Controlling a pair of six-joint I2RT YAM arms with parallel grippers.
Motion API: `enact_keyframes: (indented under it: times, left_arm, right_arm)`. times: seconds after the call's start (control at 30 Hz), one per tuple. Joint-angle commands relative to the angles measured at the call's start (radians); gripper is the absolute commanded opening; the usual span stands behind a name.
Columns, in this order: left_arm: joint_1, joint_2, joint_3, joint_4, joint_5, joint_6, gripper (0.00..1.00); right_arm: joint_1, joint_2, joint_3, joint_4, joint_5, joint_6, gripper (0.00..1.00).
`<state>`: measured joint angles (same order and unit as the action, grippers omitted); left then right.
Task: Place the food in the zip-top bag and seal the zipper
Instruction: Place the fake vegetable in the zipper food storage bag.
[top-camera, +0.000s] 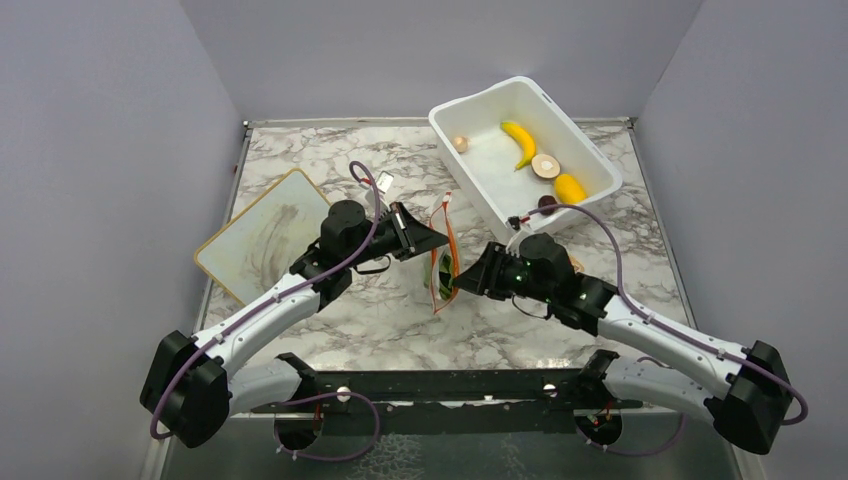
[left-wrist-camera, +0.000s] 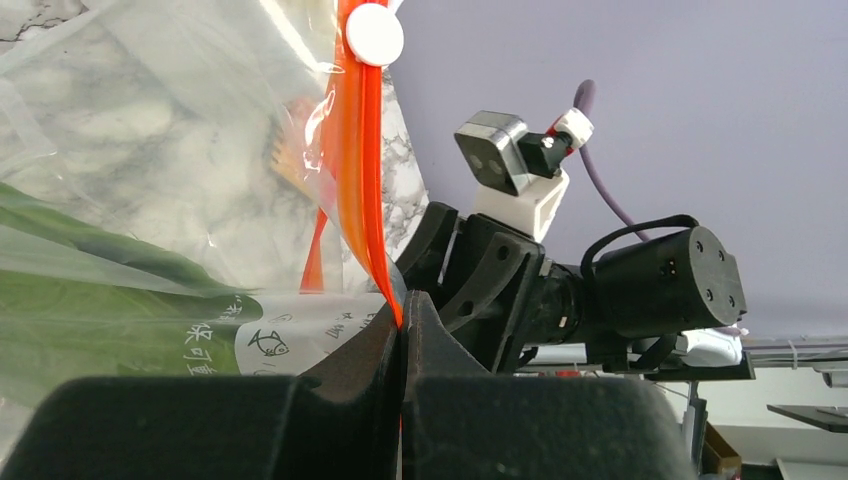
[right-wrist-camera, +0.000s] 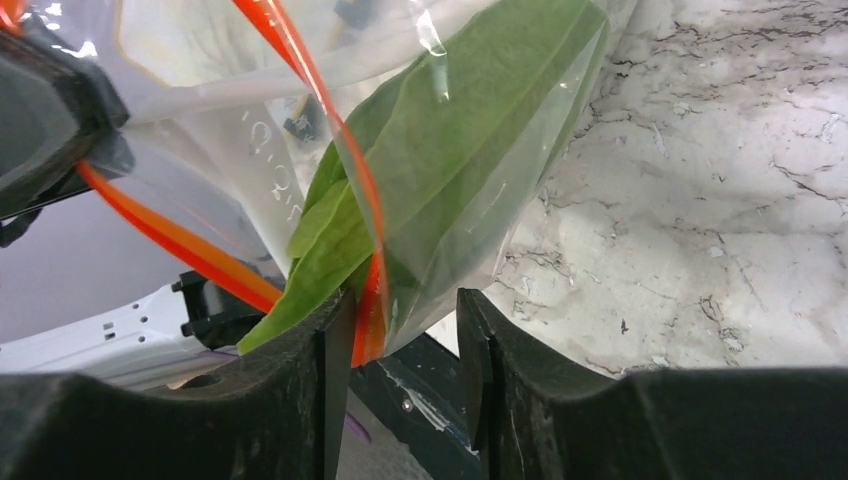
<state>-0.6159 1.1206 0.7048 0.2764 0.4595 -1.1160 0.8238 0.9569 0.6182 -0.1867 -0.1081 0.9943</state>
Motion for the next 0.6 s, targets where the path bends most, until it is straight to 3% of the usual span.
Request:
enact_keyframes:
  times: [0.0,0.33,0.5,0.57]
  left_arm:
    - [0.004,-0.008,-0.004,0.035,-0.021,0.001,0.00]
    - [0.004,-0.027,0.003,0.066,0.001,-0.060,0.00]
    - [0.004,-0.044,0.023,0.049,-0.003,-0.031,0.00]
    - [0.004,-0.045,0.049,-0.024,-0.031,0.020,0.00]
  right_arm:
    - [0.007,0.041,0.018,0.087,-0.037,0.009,0.43]
    - [0.018,0.185,0.132,-0.087,0.244,-0.135,0.46]
    - [0.061,0.148,0.238,-0.216,0.449,-0.220,0.26]
    - [0.073,0.114,0.273,-0.254,0.530,-0.260,0.23]
